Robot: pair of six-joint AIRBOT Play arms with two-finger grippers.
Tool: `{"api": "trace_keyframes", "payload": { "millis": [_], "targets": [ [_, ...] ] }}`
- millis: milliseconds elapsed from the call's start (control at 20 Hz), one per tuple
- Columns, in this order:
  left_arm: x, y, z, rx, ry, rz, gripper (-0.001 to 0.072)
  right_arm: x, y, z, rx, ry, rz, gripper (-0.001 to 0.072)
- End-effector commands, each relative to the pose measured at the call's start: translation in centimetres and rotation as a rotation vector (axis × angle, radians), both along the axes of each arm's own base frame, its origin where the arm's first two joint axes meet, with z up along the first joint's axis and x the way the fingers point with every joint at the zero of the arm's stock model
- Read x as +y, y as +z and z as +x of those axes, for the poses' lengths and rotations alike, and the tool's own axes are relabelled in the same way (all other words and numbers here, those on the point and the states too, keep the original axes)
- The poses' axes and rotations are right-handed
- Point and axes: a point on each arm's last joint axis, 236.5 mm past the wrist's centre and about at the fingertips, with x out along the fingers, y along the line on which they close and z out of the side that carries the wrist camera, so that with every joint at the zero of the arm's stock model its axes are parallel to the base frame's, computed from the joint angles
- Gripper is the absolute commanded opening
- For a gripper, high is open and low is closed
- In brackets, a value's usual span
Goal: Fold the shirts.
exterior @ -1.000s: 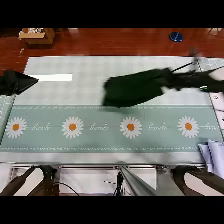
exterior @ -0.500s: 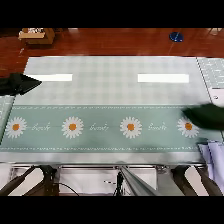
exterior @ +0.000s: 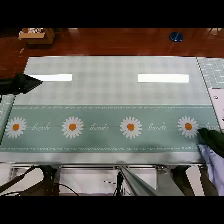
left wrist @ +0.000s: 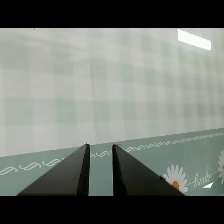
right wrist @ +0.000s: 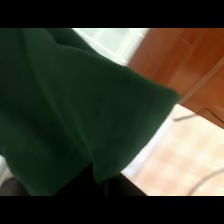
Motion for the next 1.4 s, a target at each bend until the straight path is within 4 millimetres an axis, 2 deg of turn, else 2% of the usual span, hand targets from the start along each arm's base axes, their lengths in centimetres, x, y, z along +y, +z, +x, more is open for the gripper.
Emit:
{"api": "trace_keyframes", "payload": {
  "millis": [0,150,350,400,500,550,650,750,800,850,900,950,1000,1050,1100,1150,1250,1350],
  "targets": [
    [1.1,-2.2,1.1,0.021,0.022,0.007,0.0202,-1.0,2.0,-4.9,0.157,-0.107,-0.103,0.0035],
    [2.1,-4.1,2.0,0.046,0.061,0.006,0.0202,-0.5,1.5,-6.8,0.163,-0.199,-0.079,0.0035],
    [2.8,-4.6,2.7,0.045,0.092,0.018,0.0202,-0.2,-0.6,-8.3,0.177,-0.245,-0.027,0.0037],
    [3.0,-4.7,2.8,0.042,0.099,0.022,0.0202,-0.3,-1.0,-8.6,0.184,-0.245,-0.021,0.0074],
    [3.4,-4.7,3.1,0.034,0.116,0.031,0.0202,-0.6,-1.5,-9.3,0.189,-0.263,-0.026,0.0440],
    [3.5,-4.6,3.2,0.032,0.119,0.034,0.0202,-0.8,-1.6,-9.6,0.191,-0.265,-0.033,0.0475],
    [3.5,-4.6,3.2,0.031,0.121,0.035,0.0202,-1.8,-1.1,-10.0,0.200,-0.259,-0.081,0.0479],
    [3.4,-4.6,3.2,0.032,0.119,0.032,0.0202,-4.0,-0.8,-9.2,0.166,-0.212,-0.159,0.0479],
    [3.3,-4.6,3.1,0.033,0.115,0.026,0.0202,-5.4,-0.9,-7.3,0.095,-0.159,-0.203,0.0479],
    [3.0,-4.3,3.1,0.032,0.107,0.012,0.0205,-7.1,-1.1,-3.9,-0.017,-0.062,-0.247,0.0479],
    [2.7,-3.9,3.2,0.025,0.105,-0.007,0.0271,-8.3,-0.9,0.4,-0.143,0.057,-0.285,0.0479],
    [2.1,-3.4,3.5,0.013,0.104,-0.035,0.0551,-8.9,0.1,6.1,-0.301,0.204,-0.331,0.0479],
    [1.4,-2.7,3.9,-0.002,0.105,-0.068,0.0652,-8.7,1.5,11.4,-0.454,0.323,-0.371,0.0478],
    [0.3,-1.8,4.3,-0.034,0.084,-0.089,0.0652,-7.3,3.0,17.0,-0.619,0.430,-0.380,0.0478],
    [-1.3,-1.1,4.5,-0.059,0.037,-0.088,0.0651,-5.0,3.8,21.6,-0.746,0.515,-0.347,0.0477],
    [-3.4,-0.5,4.7,-0.075,-0.019,-0.081,0.0650,-1.7,3.4,25.6,-0.824,0.612,-0.261,0.0477],
    [-8.6,0.8,4.7,-0.117,-0.162,-0.024,0.0650,5.6,0.2,30.5,-0.811,0.809,-0.047,0.0477],
    [-12.6,0.4,4.3,-0.128,-0.308,0.187,0.0650,11.7,-3.7,32.4,-0.692,0.943,0.110,0.0477]
  ]
}}
